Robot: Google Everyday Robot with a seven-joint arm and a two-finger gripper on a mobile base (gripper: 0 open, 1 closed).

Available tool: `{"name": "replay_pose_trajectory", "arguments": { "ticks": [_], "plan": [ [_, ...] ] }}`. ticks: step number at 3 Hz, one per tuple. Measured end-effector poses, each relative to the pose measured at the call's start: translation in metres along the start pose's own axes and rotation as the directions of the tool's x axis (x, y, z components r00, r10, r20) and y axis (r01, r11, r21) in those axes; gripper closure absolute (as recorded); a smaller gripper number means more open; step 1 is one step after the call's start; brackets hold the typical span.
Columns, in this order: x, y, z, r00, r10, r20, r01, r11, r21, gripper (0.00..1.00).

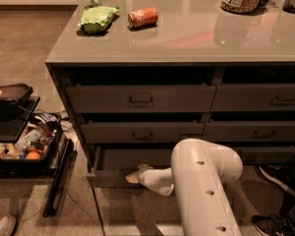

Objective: Close bottom drawer

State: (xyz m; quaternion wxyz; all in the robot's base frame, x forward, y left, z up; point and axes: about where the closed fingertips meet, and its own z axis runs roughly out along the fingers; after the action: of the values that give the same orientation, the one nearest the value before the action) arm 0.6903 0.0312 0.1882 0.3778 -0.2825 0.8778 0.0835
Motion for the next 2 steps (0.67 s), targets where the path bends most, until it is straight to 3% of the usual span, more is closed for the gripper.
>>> {"name": "replay_pose_trajectory", "arguments": {
  "ticks": [2],
  "plan": [
    [-0.0065, -0.001, -0.0031, 1.0, -0.002, 0.005, 0.002, 1.0, 0.004, 0.01]
  ]
}}
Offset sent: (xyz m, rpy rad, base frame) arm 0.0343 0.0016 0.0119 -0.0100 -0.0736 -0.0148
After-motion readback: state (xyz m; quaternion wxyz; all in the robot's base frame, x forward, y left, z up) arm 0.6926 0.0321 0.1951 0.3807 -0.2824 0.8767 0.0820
